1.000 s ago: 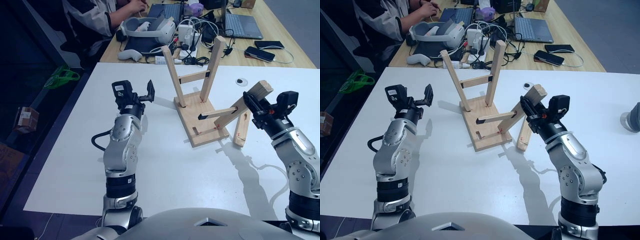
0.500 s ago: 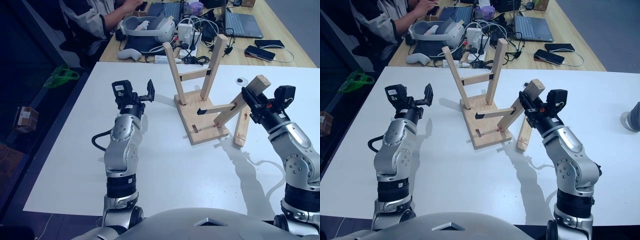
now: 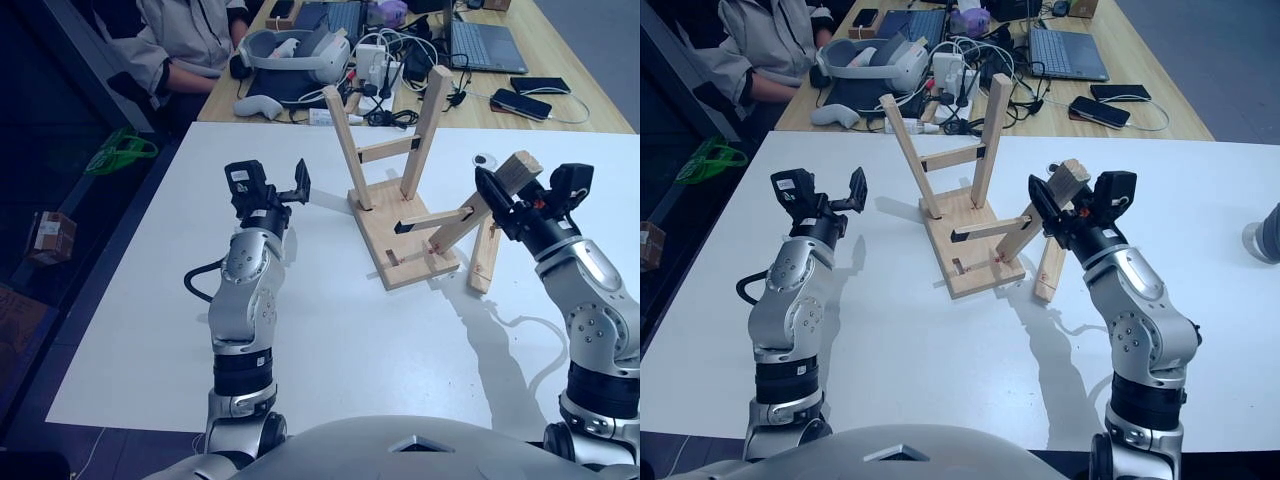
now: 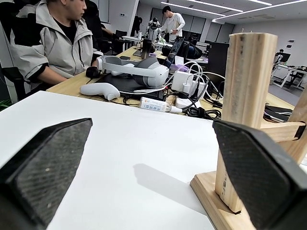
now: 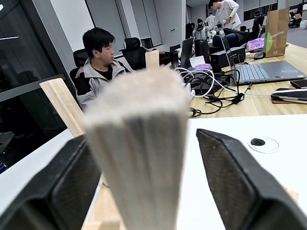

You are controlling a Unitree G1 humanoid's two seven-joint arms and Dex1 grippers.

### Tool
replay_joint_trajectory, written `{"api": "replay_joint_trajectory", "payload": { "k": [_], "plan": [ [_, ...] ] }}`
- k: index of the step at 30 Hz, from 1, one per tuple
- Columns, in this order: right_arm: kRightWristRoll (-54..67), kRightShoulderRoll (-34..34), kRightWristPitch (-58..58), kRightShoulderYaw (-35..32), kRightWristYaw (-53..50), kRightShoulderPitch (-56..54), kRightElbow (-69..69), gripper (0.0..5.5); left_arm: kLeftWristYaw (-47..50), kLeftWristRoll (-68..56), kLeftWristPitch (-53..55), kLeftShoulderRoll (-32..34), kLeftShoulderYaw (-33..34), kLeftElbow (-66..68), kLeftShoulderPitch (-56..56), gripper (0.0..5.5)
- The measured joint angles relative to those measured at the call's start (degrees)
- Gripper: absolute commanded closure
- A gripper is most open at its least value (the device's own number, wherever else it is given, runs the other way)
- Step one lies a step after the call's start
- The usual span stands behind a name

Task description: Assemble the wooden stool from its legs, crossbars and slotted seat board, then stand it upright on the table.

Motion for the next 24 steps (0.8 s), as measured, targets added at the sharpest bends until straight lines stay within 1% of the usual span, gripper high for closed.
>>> {"api": "replay_joint_trajectory", "payload": {
  "k": [3, 7, 10, 15, 16, 19, 21, 24],
  "plan": [
    [1.58, -0.09, 1.44, -0.46, -1.52, -3.93, -1.36, 1.66, 0.01, 0.00, 0.00, 0.00, 0.02, 0.00, 0.02, 0.86],
    [5.42, -0.85, 4.53, -2.90, -4.87, -13.12, -2.99, 1.66, 0.06, 0.04, 0.00, -0.09, -0.02, -0.11, 0.29, 0.86],
    [7.02, -2.00, 6.84, -3.78, -7.35, -17.78, -3.10, 1.66, 0.06, 0.07, 0.00, -0.06, 0.00, -0.23, 0.34, 0.86],
    [5.96, -3.53, 8.94, -4.18, -10.90, -25.16, -1.22, 1.66, 0.02, 0.43, 0.01, 0.06, 0.04, -0.27, 0.10, 0.86],
    [4.73, -4.47, 9.61, -3.58, -11.29, -25.71, -0.51, 1.66, 0.03, 0.69, 0.01, 0.06, 0.03, -0.26, -0.18, 0.86],
    [2.98, -4.36, 11.21, -3.05, -14.11, -25.97, 0.08, 1.66, -0.03, 0.83, 0.33, 0.13, 0.23, -0.31, -0.65, 0.86],
    [2.56, -2.59, 14.54, -2.37, -17.12, -25.19, 0.85, 1.66, -0.18, 0.82, 0.80, 0.84, 0.76, -0.81, -1.10, 0.86],
    [3.30, -0.60, 19.12, -1.38, -18.15, -20.41, 0.14, 1.66, -0.90, 0.80, 1.79, 1.70, 1.55, -1.04, -1.65, 0.86]
  ]
}}
